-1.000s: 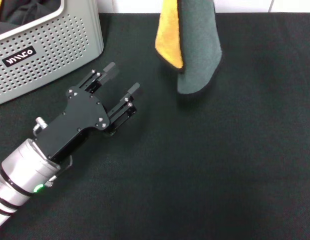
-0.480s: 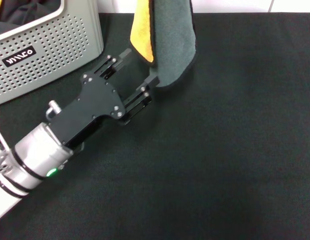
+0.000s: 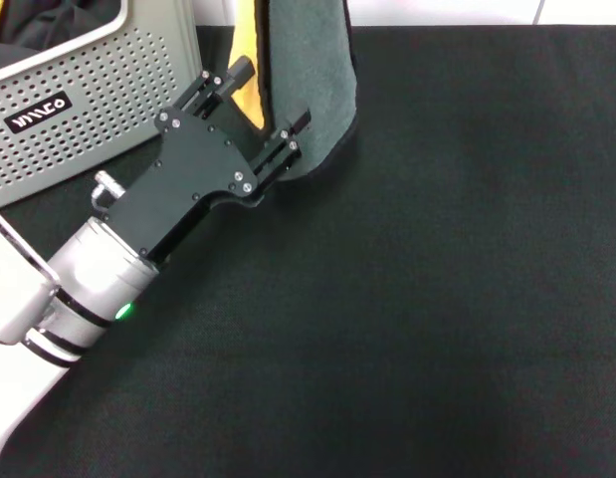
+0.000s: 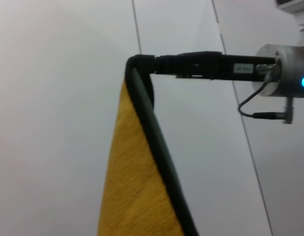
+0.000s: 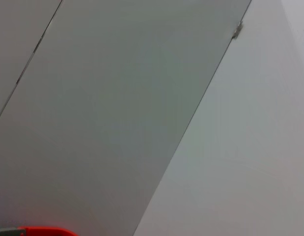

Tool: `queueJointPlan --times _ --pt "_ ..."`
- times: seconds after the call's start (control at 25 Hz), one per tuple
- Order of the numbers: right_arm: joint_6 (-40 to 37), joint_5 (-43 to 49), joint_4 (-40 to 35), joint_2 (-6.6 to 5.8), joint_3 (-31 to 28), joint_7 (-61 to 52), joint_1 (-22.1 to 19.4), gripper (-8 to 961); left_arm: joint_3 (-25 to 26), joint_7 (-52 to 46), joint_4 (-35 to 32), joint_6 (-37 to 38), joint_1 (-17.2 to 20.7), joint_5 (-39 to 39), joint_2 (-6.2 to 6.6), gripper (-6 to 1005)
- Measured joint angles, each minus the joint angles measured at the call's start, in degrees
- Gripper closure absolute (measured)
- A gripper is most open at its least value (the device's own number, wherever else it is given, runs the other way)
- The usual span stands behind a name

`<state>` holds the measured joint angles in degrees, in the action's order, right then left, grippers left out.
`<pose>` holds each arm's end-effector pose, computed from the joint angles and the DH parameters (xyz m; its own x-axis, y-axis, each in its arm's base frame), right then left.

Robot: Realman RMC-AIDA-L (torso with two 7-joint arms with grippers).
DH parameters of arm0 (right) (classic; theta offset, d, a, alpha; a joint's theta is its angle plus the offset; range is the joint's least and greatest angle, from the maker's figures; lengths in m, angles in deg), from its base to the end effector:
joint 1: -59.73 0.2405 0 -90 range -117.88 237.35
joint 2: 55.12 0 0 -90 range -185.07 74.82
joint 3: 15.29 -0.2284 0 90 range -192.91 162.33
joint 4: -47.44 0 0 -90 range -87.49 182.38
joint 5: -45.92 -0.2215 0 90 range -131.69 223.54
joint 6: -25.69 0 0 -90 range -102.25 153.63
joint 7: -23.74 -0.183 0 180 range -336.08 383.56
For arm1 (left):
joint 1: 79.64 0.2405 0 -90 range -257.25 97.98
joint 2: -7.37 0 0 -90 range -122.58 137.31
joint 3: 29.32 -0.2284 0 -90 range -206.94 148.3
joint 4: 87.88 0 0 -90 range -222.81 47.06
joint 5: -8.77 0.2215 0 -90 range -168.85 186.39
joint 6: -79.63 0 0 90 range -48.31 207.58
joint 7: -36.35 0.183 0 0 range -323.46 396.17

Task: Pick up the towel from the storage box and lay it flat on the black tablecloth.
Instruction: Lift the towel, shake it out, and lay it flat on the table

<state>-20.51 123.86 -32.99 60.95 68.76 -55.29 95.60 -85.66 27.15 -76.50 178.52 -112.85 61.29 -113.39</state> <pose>-0.0549 0.4038 0.0436 0.7095 0.4875 -0.5089 0.0391 -0.7482 -0.6623 -0.2061 0.2993 -0.0537 0.5879 -0.3049 0.7493 0.4436 -0.6531 -0.6138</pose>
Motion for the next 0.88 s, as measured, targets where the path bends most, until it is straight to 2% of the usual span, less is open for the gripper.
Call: queueJointPlan --times 0.88 --pt "-0.97 -1.04 -1.94 0.05 0.15 -0.26 -0.47 928 0.79 0.12 0.17 -4.56 0.27 -0.43 0.00 349"
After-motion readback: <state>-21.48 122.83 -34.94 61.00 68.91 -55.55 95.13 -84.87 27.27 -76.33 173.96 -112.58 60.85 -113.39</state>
